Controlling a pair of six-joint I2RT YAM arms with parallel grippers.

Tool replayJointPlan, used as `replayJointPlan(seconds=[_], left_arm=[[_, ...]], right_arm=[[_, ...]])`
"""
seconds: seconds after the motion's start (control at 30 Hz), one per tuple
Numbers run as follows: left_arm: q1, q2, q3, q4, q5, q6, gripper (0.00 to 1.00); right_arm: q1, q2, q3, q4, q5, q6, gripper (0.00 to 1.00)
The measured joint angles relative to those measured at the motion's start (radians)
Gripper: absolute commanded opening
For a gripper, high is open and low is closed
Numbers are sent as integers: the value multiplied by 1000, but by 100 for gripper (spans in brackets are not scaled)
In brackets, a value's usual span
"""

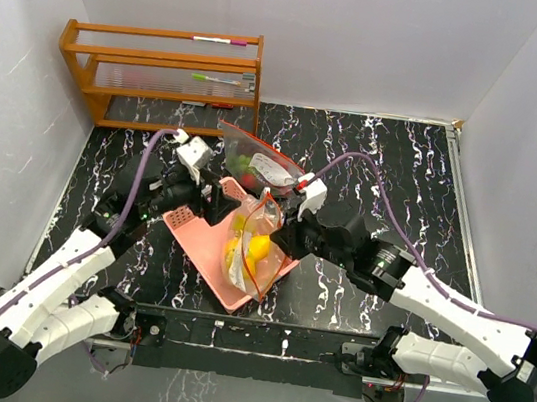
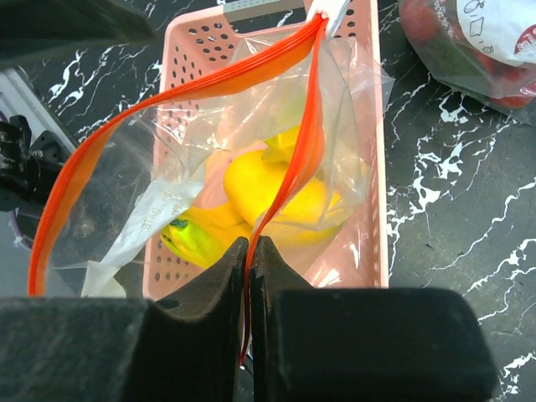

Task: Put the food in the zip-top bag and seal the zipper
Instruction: Zip the zipper on the food storage bag into the bin.

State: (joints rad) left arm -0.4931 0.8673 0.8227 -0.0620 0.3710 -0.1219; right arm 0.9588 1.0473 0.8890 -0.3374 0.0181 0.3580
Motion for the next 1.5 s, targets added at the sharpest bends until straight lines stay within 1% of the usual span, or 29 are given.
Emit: replayJointPlan(seconds=[0.13, 0.33, 0.47, 0.67, 0.8, 0.9, 1.0, 1.17, 1.27, 1.33, 1.4, 1.5], left_arm=[[1, 12, -93, 93, 46, 122, 91], [15, 24, -103, 230, 220, 277, 93], [26, 61, -103, 325, 339, 324, 93], [50, 148, -129, 379, 483, 351, 94], [56, 175, -188, 438, 542, 337, 94], [58, 213, -193, 490, 591, 306, 94], [58, 253, -200, 595, 646, 233, 96], [58, 312, -229, 828, 725, 59, 97], [56, 340, -232, 909, 761, -7, 97], [51, 344, -234, 928, 775, -23, 93], [40, 344, -233, 926, 785, -25, 85], [23, 344, -226, 871, 797, 4, 67]], right_arm=[[0, -29, -5, -3, -29, -55, 9], [-4, -36, -8, -2, -80, -119, 8], [-5, -37, -22, -4, -126, -153, 8], [-5, -69, -35, -5, -169, -187, 8], [-5, -108, -35, -6, -192, -205, 9], [-5, -129, -35, -6, -212, -219, 9], [-5, -135, -35, -6, -230, -228, 8], [-5, -131, -35, -7, -239, -242, 8], [-5, -121, -35, -6, -238, -252, 8], [-5, -113, -35, -6, -238, -255, 8], [-5, -105, -35, -6, -238, -257, 8], [-5, -95, -35, -6, -233, -263, 8]])
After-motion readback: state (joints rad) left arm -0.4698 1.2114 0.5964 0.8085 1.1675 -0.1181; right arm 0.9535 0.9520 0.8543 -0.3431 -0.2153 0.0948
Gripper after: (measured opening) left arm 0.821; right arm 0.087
